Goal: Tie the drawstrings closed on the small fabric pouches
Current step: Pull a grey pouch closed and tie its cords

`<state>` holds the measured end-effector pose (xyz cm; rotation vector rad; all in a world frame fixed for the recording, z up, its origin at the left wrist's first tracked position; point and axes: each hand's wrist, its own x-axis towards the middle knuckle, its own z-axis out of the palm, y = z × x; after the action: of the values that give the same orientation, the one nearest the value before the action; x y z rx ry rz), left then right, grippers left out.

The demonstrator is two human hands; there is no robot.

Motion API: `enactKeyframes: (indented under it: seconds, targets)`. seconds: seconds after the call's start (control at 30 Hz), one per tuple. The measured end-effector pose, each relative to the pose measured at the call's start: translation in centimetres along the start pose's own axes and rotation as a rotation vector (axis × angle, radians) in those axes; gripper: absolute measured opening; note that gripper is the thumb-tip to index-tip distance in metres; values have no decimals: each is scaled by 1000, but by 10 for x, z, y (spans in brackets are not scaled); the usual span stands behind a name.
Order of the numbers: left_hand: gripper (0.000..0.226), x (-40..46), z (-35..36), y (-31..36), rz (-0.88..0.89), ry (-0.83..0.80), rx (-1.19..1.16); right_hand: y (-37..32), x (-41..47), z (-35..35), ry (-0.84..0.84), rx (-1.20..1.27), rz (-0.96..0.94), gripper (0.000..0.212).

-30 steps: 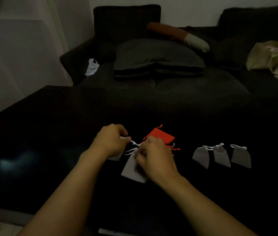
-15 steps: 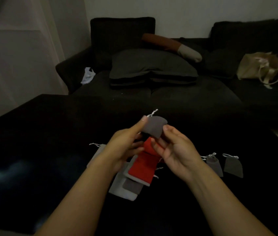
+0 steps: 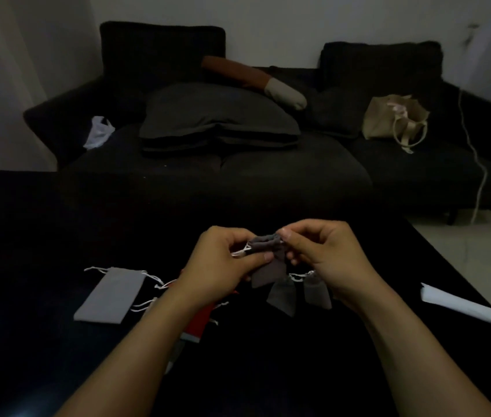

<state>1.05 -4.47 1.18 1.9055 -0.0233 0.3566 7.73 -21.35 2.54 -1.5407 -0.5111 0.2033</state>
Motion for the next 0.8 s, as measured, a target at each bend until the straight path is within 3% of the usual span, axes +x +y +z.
enactKeyframes:
  seconds: [0.37, 0.8]
  targets:
    - [10, 7, -3, 10, -50, 38, -358, 4, 6, -13, 55, 116, 47, 11]
    - [17, 6, 6, 12, 145, 281, -239, 5, 8, 3, 136, 18, 46, 8]
